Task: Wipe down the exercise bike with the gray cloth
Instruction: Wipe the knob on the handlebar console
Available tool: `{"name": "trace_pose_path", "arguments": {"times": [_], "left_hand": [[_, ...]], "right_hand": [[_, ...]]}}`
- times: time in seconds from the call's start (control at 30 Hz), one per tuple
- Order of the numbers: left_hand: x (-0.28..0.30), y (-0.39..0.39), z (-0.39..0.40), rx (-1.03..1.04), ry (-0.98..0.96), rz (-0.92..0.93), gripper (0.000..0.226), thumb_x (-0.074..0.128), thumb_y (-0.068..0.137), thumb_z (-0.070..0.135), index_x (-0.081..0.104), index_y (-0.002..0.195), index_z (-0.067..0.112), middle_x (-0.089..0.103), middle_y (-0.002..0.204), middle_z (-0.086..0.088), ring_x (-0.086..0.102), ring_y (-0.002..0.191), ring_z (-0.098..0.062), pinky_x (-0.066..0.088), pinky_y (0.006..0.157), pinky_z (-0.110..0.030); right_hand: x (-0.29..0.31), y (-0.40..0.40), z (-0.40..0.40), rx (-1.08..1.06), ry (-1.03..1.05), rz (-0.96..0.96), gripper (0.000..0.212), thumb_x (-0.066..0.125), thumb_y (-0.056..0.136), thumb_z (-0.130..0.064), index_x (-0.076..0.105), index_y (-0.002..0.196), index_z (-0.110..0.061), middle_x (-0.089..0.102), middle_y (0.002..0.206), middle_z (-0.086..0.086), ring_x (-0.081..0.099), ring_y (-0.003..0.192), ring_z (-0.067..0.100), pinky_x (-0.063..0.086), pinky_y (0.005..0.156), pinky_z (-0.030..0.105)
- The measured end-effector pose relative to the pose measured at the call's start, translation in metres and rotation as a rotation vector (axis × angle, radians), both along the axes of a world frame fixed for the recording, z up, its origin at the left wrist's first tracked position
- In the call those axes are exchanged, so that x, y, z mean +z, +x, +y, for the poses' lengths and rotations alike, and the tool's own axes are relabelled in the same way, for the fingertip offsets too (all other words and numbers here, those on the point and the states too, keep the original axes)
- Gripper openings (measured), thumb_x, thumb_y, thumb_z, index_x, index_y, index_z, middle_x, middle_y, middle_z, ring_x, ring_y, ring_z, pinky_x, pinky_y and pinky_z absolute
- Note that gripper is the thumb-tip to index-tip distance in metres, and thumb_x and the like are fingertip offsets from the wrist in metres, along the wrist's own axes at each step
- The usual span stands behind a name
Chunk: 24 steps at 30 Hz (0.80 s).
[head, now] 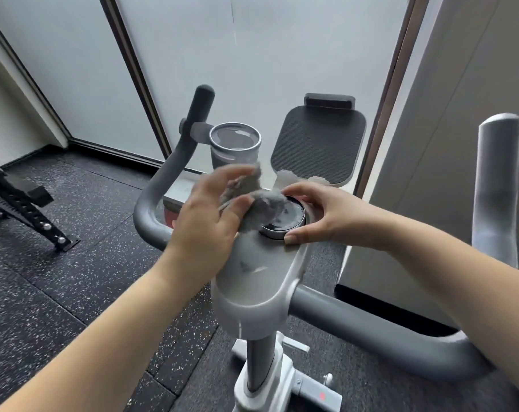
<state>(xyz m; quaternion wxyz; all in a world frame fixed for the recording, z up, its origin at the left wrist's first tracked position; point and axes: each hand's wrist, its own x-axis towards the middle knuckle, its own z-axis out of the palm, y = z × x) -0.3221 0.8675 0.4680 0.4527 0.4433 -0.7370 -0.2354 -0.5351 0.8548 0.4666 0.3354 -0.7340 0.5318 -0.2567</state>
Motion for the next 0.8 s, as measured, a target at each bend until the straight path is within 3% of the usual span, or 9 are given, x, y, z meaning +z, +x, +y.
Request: {"name": "trace_pose_path", "arguments": {"times": [0.1,0.2,0.27,0.37,0.5,0.57,0.67,0.73,0.8], "left_hand": [[0.004,-0.031,-0.008,-0.135,-0.076,-0.223,0.036,0.054,0.087,0.028,0.057,0.123,0.031,0.054,0.12,0.005,0.049,0.114,-0.008,0.035,0.104,-0.021],[-0.007,-0.038,-0.014,-0.328,-0.137,-0.434,0.04,0.051,0.085,0.035,0.065,0.119,0.02,0.061,0.121,0.001,0.051,0.119,-0.015,0.035,0.106,-0.033],[-0.008,-0.029,-0.021,-0.384,-0.136,-0.439,0.039,0.05,0.084,0.032,0.067,0.116,0.02,0.063,0.119,0.001,0.054,0.118,-0.018,0.039,0.104,-0.036],[-0.006,-0.013,-0.028,-0.391,-0.182,-0.446,0.034,0.052,0.084,0.026,0.069,0.112,0.017,0.064,0.113,0.002,0.058,0.11,-0.013,0.042,0.101,-0.027],[-0.003,0.008,-0.034,-0.321,-0.228,-0.44,0.027,0.057,0.085,0.021,0.071,0.107,0.015,0.067,0.106,0.001,0.06,0.1,-0.006,0.043,0.094,-0.013],[0.0,0.013,-0.034,-0.241,-0.219,-0.338,0.023,0.063,0.082,0.015,0.072,0.103,0.018,0.069,0.103,0.001,0.062,0.094,-0.004,0.047,0.089,-0.014],[0.006,0.012,-0.031,0.039,-0.082,-0.114,0.029,0.071,0.078,0.024,0.062,0.103,0.034,0.064,0.102,0.011,0.063,0.093,-0.006,0.051,0.083,-0.024],[0.008,0.005,-0.031,0.167,-0.099,-0.13,0.035,0.075,0.074,0.021,0.058,0.103,0.031,0.061,0.101,0.013,0.06,0.095,-0.006,0.044,0.085,-0.012],[0.011,-0.005,-0.03,0.154,-0.188,-0.197,0.033,0.077,0.072,0.017,0.063,0.101,0.025,0.058,0.102,0.01,0.056,0.094,-0.002,0.038,0.083,-0.004]], "right_hand": [[0.006,0.002,0.002,0.076,-0.032,-0.049,0.052,0.086,0.062,-0.024,0.062,0.108,-0.028,0.061,0.104,-0.004,0.056,0.1,-0.001,0.044,0.086,0.018],[0.003,0.002,0.001,0.093,-0.035,-0.058,0.043,0.083,0.066,-0.016,0.064,0.104,-0.023,0.068,0.095,-0.004,0.058,0.084,-0.005,0.049,0.077,0.021],[-0.003,0.0,-0.003,0.03,-0.016,-0.056,0.055,0.084,0.064,-0.022,0.06,0.113,-0.031,0.067,0.103,-0.011,0.061,0.096,-0.002,0.05,0.087,0.022],[-0.006,-0.002,-0.006,0.001,0.022,-0.053,0.065,0.086,0.061,-0.027,0.057,0.119,-0.032,0.063,0.113,-0.011,0.059,0.107,0.003,0.047,0.097,0.023],[-0.003,-0.002,-0.004,0.012,0.041,-0.027,0.072,0.086,0.056,-0.035,0.055,0.12,-0.034,0.06,0.114,-0.017,0.056,0.107,-0.006,0.04,0.093,0.006],[-0.003,-0.001,-0.005,0.006,0.034,-0.002,0.074,0.086,0.056,-0.039,0.055,0.122,-0.034,0.059,0.116,-0.016,0.054,0.11,-0.004,0.04,0.098,0.012],[-0.003,-0.001,-0.005,0.007,0.045,-0.006,0.075,0.086,0.055,-0.04,0.055,0.123,-0.034,0.059,0.115,-0.019,0.055,0.11,-0.004,0.041,0.101,0.019],[-0.003,-0.002,-0.004,0.01,0.045,-0.013,0.074,0.086,0.055,-0.039,0.055,0.122,-0.034,0.059,0.115,-0.02,0.056,0.11,-0.004,0.042,0.101,0.02],[-0.003,-0.001,-0.005,0.012,0.041,-0.017,0.073,0.086,0.055,-0.038,0.056,0.121,-0.032,0.059,0.114,-0.018,0.056,0.109,-0.003,0.043,0.101,0.02]]}}
